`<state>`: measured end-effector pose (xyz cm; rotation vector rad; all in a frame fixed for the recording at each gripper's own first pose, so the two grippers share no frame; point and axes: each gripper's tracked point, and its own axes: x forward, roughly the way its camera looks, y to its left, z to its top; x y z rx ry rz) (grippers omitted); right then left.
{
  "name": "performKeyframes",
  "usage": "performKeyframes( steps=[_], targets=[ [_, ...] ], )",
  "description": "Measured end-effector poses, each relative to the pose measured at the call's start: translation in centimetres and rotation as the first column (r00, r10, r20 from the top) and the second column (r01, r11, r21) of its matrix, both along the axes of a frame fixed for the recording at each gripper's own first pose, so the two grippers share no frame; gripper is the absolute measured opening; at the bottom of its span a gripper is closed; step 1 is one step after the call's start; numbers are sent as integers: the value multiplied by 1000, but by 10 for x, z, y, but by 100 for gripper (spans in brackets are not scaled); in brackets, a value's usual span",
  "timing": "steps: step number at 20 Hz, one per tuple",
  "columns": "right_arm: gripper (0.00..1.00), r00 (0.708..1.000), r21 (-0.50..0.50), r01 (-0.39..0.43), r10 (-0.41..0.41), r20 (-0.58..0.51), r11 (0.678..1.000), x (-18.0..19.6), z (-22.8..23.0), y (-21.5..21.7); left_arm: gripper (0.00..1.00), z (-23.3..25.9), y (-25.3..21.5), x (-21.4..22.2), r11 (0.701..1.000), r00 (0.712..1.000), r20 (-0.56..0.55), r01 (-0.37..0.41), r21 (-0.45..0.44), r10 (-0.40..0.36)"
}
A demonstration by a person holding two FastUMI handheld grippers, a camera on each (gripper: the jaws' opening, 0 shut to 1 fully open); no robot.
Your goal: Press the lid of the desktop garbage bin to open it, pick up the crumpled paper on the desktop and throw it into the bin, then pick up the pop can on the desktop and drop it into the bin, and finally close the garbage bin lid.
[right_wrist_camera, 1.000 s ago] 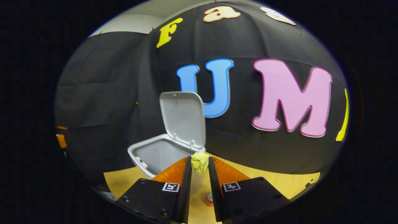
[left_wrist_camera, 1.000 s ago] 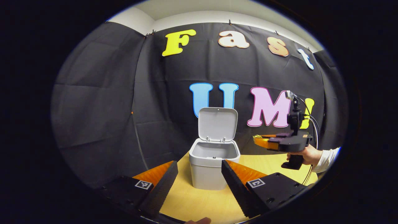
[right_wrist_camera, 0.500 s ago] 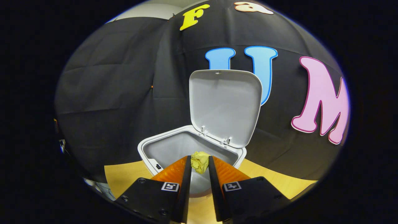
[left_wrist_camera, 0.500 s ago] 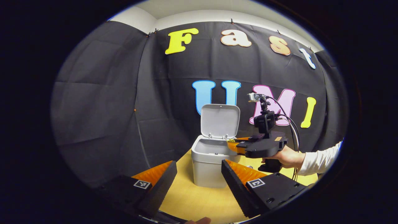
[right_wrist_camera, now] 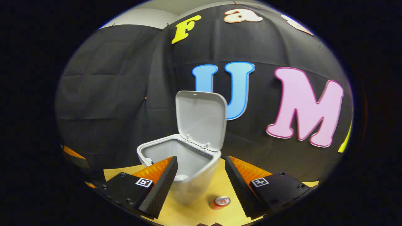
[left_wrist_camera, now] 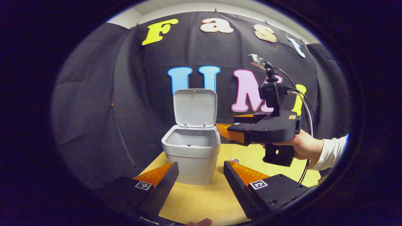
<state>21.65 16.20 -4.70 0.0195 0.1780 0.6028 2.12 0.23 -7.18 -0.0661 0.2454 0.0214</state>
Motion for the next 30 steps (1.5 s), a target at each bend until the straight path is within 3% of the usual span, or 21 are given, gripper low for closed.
performKeyframes(
  steps=[4,7,9,13,16,18,27,30],
  targets=[
    [97,989,-6,137,-137,-47,991,-15,-1,-96,97,-52,-59,40,992,988,-84,125,-16,-126],
    [97,968,-35,250,-251,-22,968,-26,6,-163,96,-100,-87,74,985,973,-156,171,-7,-170],
    [97,933,-83,356,-359,-23,931,-36,0,-218,97,-142,-101,101,981,956,-219,192,-38,-195],
    [97,884,-156,449,-463,-63,880,-55,-15,-278,98,-197,-118,156,976,939,-269,215,-29,-215],
    [97,855,-176,488,-508,-100,855,-53,-38,-280,97,-222,-122,191,978,936,-290,208,-6,-201],
    [97,851,-179,491,-513,-111,853,-52,-44,-281,97,-235,-122,209,979,936,-299,204,23,-188],
    [97,864,-234,453,-488,-123,860,-43,-49,-282,96,-269,-147,268,966,938,-279,241,97,-206],
    [97,864,-229,453,-488,-123,861,-42,-48,-285,88,-259,-146,272,968,940,-272,235,86,-204]
  ],
)
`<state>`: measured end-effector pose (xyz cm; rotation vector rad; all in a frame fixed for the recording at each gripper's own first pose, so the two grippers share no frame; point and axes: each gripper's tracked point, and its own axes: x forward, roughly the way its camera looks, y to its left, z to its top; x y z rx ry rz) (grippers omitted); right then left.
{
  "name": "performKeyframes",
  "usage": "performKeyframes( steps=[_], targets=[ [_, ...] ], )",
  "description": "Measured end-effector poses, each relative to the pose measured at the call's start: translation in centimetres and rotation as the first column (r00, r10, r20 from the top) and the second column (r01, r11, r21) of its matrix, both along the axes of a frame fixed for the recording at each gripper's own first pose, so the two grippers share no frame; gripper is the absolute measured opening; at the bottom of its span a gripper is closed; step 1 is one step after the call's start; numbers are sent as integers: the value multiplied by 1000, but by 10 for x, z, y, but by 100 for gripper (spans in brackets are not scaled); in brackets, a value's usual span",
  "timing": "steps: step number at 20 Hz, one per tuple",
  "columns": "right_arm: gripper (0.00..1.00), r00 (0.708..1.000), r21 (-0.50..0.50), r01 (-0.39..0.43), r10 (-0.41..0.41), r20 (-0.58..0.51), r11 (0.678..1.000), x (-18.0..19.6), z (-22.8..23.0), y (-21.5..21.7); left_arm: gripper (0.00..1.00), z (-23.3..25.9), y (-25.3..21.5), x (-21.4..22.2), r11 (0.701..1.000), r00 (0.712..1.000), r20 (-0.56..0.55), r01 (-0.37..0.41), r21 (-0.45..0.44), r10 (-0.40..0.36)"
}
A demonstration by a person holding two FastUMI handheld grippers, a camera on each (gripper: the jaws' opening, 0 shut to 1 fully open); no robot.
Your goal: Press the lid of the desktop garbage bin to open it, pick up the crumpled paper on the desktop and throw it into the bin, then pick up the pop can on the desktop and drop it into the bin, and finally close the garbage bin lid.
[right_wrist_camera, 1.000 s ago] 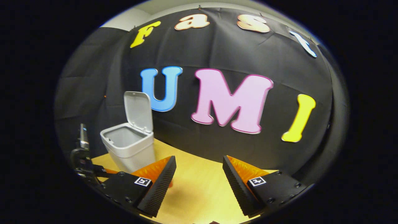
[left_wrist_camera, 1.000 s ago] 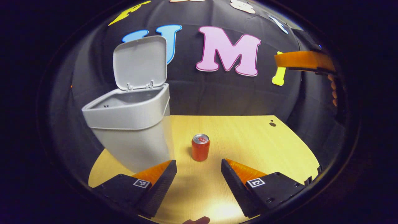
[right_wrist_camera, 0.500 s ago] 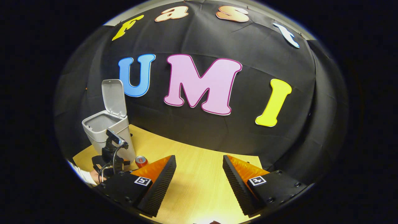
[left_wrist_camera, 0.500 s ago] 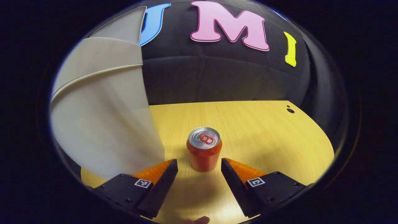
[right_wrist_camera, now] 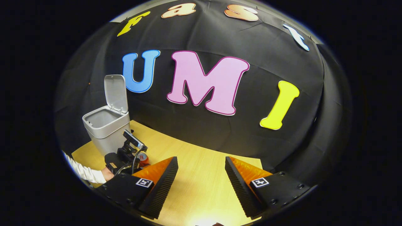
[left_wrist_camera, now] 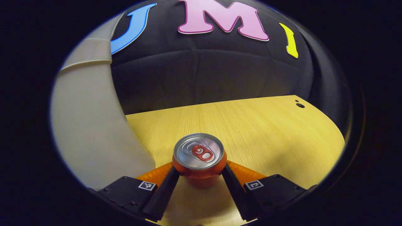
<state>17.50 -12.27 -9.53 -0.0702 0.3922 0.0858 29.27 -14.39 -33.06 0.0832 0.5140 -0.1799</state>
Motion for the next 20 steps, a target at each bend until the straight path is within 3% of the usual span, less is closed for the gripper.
performKeyframes(
  steps=[4,9,12,16,18,20],
  targets=[
    [97,1000,19,9,-9,-9,1000,1,-7,-3,86,75,-10,-23,999,992,120,46,-20,-44],
    [97,999,29,-26,25,32,999,0,-1,9,85,184,-8,-52,996,957,281,82,-30,-70],
    [97,997,29,-50,48,52,998,-6,4,17,84,254,15,-42,997,926,377,16,-76,14],
    [97,996,33,-58,55,70,998,-12,10,17,84,316,86,-39,993,887,447,-102,-58,117],
    [97,996,39,-57,54,73,998,-17,8,17,84,316,140,-37,976,872,448,-219,-4,198],
    [97,997,41,-54,51,65,998,-20,4,17,84,294,169,-36,963,887,388,-270,-4,250]
  ],
)
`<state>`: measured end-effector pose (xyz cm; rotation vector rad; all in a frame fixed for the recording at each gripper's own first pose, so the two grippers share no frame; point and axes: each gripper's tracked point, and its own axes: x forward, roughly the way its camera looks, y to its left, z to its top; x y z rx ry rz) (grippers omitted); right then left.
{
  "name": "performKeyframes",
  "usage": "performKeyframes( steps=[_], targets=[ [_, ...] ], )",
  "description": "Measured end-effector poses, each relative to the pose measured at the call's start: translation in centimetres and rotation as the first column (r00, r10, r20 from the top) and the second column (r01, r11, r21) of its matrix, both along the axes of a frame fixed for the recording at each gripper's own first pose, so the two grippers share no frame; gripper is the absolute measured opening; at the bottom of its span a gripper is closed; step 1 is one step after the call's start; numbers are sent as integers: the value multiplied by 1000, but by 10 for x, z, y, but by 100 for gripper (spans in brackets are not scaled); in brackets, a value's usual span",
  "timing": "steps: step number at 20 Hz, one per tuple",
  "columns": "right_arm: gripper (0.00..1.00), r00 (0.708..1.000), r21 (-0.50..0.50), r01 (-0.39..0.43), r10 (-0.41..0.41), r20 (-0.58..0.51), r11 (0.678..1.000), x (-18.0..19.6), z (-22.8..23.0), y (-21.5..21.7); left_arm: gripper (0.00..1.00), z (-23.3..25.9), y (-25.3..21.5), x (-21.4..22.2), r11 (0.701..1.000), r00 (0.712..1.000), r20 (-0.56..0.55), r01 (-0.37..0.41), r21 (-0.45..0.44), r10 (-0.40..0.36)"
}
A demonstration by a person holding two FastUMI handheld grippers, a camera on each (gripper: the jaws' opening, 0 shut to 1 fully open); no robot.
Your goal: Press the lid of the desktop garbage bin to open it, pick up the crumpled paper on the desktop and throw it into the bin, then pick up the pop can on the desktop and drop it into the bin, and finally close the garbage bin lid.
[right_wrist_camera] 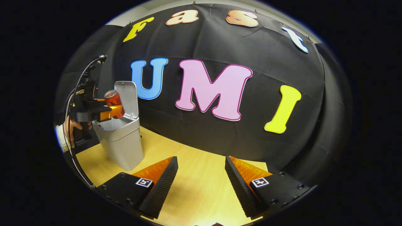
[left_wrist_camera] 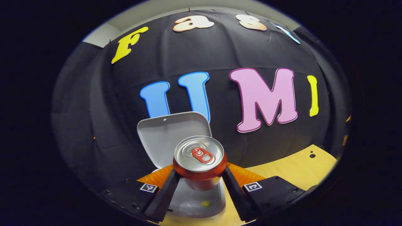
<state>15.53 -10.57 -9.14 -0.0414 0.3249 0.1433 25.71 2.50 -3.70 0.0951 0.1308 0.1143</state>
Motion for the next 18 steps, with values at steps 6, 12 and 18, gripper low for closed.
performKeyframes(
  steps=[6,12,18],
  targets=[
    [97,1000,20,12,-12,-20,1000,-8,-8,-4,84,-51,24,-10,997,993,-112,-55,-61,48],
    [97,1000,19,-5,5,-18,1000,-5,-12,-12,96,-5,34,-8,994,994,0,-106,-26,106],
    [97,995,55,-95,96,-24,994,7,-27,-3,96,104,46,12,991,972,196,-116,-69,128]
  ],
)
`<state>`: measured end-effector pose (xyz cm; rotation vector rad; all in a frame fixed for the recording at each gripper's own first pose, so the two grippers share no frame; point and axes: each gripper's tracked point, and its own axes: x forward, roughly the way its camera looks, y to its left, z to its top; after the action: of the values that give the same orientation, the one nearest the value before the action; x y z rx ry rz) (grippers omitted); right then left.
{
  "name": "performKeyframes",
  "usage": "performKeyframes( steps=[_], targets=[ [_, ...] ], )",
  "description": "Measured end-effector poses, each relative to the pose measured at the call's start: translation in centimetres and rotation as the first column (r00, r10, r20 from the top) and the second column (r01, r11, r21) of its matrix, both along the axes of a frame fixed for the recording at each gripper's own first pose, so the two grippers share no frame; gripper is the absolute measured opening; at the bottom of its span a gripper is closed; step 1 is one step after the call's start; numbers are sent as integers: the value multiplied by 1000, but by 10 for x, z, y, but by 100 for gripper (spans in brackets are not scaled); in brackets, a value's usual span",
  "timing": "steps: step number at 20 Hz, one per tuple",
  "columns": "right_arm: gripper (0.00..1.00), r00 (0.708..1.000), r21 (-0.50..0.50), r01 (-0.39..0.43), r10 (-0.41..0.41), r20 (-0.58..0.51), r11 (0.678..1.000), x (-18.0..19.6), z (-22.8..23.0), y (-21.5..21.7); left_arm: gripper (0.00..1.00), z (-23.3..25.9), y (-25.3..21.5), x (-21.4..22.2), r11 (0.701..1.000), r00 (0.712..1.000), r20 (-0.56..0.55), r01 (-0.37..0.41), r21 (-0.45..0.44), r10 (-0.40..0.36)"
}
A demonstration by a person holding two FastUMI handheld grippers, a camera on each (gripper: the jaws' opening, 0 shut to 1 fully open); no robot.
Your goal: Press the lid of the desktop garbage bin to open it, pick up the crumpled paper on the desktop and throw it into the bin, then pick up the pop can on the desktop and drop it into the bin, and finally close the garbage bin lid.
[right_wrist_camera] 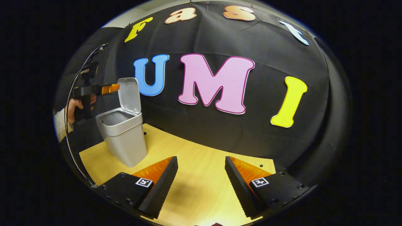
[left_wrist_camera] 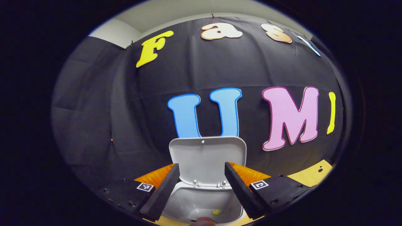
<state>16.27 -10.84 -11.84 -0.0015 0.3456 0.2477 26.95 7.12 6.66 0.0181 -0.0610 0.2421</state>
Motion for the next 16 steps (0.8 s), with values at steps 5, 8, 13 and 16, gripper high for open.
performKeyframes(
  steps=[5,8,13,16],
  targets=[
    [97,997,33,-74,73,18,997,9,-2,17,95,68,16,45,997,995,98,1,75,-8],
    [97,998,54,-56,55,25,997,8,-2,23,94,31,24,86,998,998,-45,45,50,-43],
    [97,1000,57,-24,23,13,998,1,-6,31,96,15,21,63,994,980,-177,102,51,-91],
    [97,999,76,-28,26,24,997,3,1,43,96,-22,26,28,994,940,-324,103,-22,-105]
  ],
)
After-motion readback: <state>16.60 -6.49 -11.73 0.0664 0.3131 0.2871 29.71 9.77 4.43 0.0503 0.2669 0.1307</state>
